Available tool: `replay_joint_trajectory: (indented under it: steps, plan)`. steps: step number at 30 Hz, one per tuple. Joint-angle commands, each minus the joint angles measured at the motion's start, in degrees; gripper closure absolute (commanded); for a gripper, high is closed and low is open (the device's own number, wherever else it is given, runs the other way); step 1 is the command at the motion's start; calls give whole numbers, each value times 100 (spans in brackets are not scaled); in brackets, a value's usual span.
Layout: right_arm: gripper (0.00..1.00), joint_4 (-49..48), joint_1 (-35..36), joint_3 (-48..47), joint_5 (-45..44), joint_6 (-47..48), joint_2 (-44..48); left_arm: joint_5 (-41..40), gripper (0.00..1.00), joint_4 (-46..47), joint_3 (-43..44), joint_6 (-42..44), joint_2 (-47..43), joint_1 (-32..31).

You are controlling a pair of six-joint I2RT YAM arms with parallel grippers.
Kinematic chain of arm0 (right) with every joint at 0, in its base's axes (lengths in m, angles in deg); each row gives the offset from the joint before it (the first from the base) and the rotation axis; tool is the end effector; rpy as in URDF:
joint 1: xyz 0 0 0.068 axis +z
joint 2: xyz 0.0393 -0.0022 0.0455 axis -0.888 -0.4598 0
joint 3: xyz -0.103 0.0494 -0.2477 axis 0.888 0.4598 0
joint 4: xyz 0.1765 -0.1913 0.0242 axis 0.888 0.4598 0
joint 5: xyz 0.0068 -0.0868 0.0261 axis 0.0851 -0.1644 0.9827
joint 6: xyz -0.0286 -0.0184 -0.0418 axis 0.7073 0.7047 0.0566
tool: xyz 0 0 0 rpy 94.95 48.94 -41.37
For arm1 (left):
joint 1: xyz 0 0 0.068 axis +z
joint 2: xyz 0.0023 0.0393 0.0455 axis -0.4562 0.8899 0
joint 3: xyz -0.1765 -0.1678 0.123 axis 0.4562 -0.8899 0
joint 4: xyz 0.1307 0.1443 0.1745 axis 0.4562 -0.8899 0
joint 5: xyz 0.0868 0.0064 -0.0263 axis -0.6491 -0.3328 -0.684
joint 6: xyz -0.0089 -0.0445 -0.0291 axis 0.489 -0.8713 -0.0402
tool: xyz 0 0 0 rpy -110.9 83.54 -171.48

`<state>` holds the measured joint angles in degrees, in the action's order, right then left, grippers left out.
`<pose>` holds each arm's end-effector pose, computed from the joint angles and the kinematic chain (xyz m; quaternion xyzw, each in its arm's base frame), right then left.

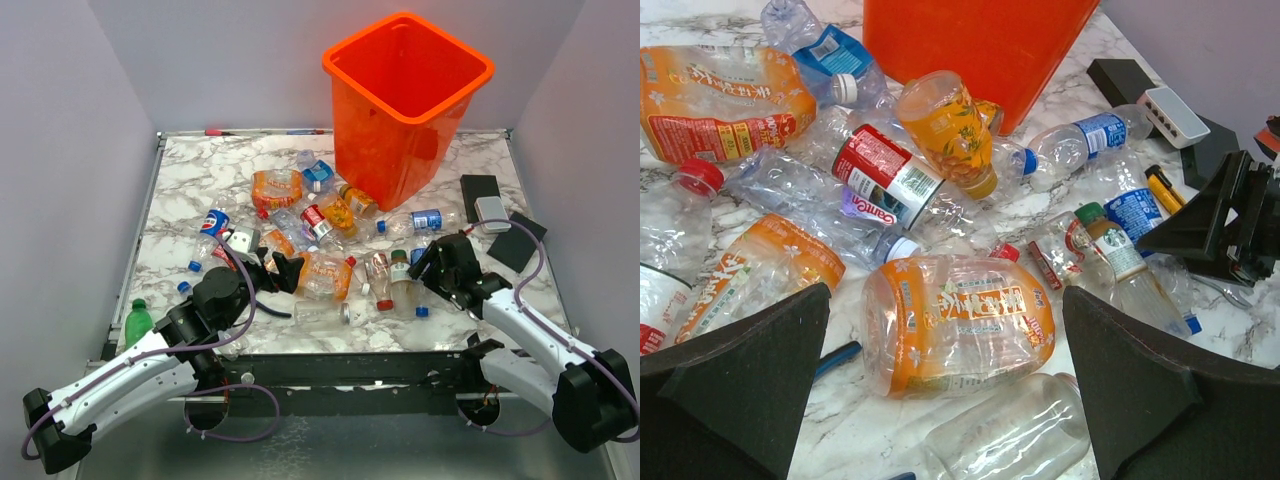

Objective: Put the plastic bottles in the bin
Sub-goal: Pick up the plastic bottle at the center of the board.

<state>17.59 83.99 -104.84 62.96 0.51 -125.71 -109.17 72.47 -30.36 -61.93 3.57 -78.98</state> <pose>0.1760 0.0627 0.1829 0.2630 0.8967 0.1435 0.3259 0.1026 -0.1087 0.2785 0.0741 0.7492 -0.2640 0.6029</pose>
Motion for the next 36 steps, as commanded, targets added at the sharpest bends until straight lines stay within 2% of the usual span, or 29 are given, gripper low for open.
replay_joint_trajectory:
  steps: [1, 15, 24, 33, 36]
  plan:
    - [31, 86, -8, 184, -72, -176, -130, 123, 1, 113, 25, 33, -10, 0]
    - [27, 255, -27, 149, -659, -243, -370, 149, 1, 113, 26, 47, -19, -6]
    - [24, 761, -34, -258, -1130, 204, 275, 180, 1, 119, 17, 42, -19, -5]
    - [25, 49, -151, -165, -458, 430, -567, 250, 1, 128, 19, 34, 5, -1]
    - [28, -224, -151, -107, -76, 526, -761, 226, 1, 131, -12, 25, -90, -2]
